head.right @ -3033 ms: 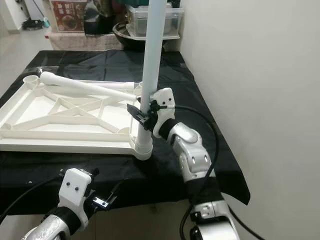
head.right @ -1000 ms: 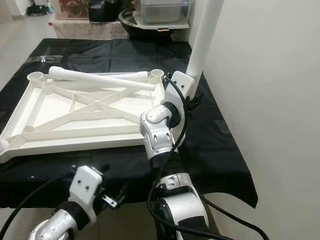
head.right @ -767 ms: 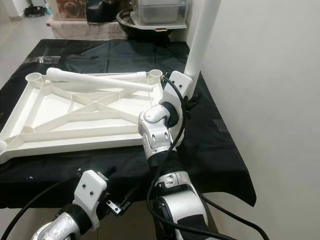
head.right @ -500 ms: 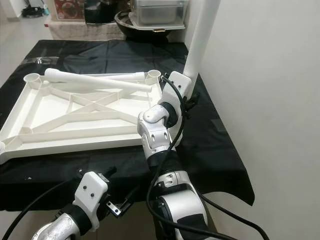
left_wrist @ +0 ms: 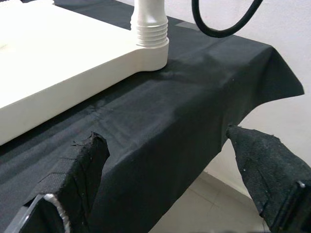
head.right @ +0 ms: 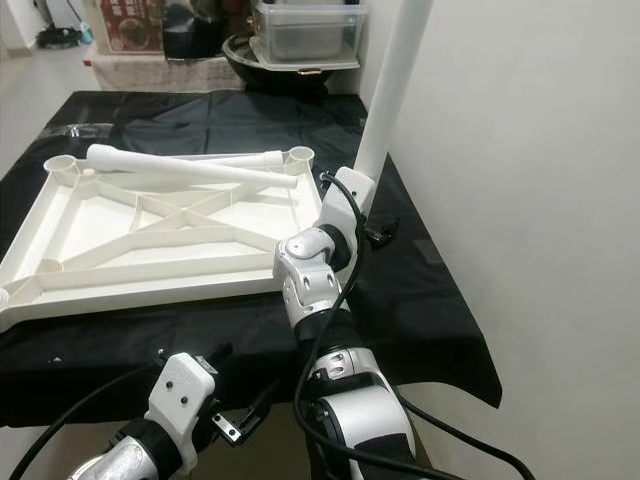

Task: Building children table

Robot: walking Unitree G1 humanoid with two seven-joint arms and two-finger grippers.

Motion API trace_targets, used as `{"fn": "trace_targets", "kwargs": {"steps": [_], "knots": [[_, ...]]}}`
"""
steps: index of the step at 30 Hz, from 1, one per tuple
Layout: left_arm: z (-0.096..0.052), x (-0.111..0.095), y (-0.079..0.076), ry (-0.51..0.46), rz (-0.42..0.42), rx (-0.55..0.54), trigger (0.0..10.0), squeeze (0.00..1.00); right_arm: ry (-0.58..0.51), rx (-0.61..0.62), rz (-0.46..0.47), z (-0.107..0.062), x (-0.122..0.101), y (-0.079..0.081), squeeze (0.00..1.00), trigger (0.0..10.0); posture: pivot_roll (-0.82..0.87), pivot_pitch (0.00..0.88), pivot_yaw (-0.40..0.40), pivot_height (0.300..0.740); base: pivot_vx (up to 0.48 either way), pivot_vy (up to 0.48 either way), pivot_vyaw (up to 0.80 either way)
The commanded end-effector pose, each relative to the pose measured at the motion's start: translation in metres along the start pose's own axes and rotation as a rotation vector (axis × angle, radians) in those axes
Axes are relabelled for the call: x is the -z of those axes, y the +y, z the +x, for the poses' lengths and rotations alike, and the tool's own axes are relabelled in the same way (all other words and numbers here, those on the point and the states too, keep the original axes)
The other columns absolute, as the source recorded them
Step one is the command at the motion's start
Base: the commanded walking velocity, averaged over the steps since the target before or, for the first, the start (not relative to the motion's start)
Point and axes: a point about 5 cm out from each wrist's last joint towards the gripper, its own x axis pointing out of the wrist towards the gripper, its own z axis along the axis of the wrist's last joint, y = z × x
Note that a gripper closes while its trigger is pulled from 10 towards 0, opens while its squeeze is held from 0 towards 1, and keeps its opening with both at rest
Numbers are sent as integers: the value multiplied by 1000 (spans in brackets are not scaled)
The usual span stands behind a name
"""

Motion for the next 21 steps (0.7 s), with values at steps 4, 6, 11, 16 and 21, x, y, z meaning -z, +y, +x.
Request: {"fn": "trace_targets", "kwargs": {"steps": [4,6,11,16,21], "knots": [[-1,4,0,16,4,4,10000,0,144,-166,38,-53,22,32,0,10000,154,96,-65,740,0,0,0],[-1,4,0,17,5,4,10000,0,149,-174,41,-54,23,32,1000,10000,153,95,-63,740,0,0,0],[0,5,0,17,10,6,10000,0,162,-174,48,-55,25,32,0,10000,153,94,-63,740,0,0,0],[0,5,1,18,11,5,10000,0,169,-197,60,-56,24,33,0,10000,152,93,-62,740,0,0,0],[1,6,2,20,11,2,10000,0,163,-213,63,-56,22,31,0,10000,149,91,-61,740,0,0,0]]}}
